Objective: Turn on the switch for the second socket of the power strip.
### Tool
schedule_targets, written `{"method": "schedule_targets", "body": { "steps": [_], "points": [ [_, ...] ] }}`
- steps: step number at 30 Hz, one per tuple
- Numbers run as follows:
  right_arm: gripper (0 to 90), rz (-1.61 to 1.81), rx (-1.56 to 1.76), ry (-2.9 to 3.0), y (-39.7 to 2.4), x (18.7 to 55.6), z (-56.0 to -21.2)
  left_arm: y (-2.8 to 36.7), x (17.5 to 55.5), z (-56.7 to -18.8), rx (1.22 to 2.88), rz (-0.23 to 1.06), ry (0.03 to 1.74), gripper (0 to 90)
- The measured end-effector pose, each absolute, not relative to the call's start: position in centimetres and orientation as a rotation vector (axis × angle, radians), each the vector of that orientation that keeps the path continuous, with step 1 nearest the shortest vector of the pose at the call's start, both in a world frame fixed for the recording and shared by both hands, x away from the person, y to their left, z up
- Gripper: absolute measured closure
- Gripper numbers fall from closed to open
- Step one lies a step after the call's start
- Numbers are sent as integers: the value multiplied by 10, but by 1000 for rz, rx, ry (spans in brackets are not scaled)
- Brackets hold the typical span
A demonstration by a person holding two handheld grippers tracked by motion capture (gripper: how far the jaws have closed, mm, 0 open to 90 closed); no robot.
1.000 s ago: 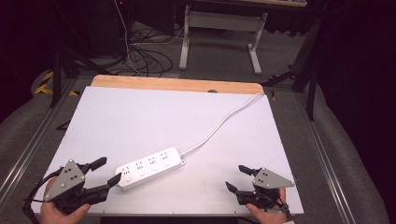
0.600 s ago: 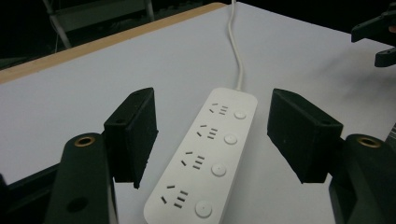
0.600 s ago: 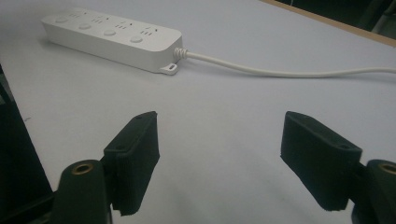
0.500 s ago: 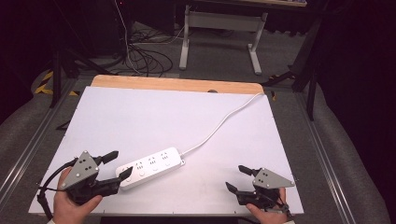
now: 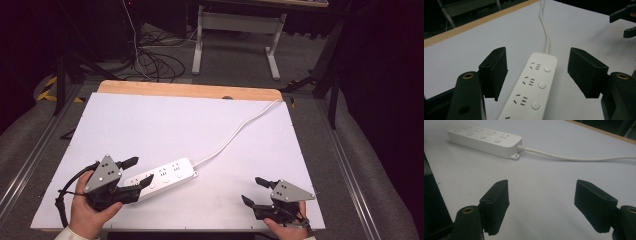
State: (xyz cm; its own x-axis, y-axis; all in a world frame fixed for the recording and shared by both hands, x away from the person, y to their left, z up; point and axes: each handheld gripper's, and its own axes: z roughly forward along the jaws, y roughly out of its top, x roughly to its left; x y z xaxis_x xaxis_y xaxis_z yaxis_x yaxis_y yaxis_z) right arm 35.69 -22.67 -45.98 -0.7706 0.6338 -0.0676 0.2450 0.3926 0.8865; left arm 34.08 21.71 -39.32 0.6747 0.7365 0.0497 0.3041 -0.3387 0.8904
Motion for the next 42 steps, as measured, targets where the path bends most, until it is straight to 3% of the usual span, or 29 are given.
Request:
{"method": "schedule_targets", "body": {
  "steps": [28,33,42],
  "points": [
    [290,1347,754,2259,-228,357,-460,190,360,-397,1971,531,796,340],
    [290,1354,756,2258,-229,357,-460,190,363,-397,1971,486,805,433],
    [294,1359,753,2262,-228,357,-460,194,380,-399,1992,346,845,757]
  ]
}}
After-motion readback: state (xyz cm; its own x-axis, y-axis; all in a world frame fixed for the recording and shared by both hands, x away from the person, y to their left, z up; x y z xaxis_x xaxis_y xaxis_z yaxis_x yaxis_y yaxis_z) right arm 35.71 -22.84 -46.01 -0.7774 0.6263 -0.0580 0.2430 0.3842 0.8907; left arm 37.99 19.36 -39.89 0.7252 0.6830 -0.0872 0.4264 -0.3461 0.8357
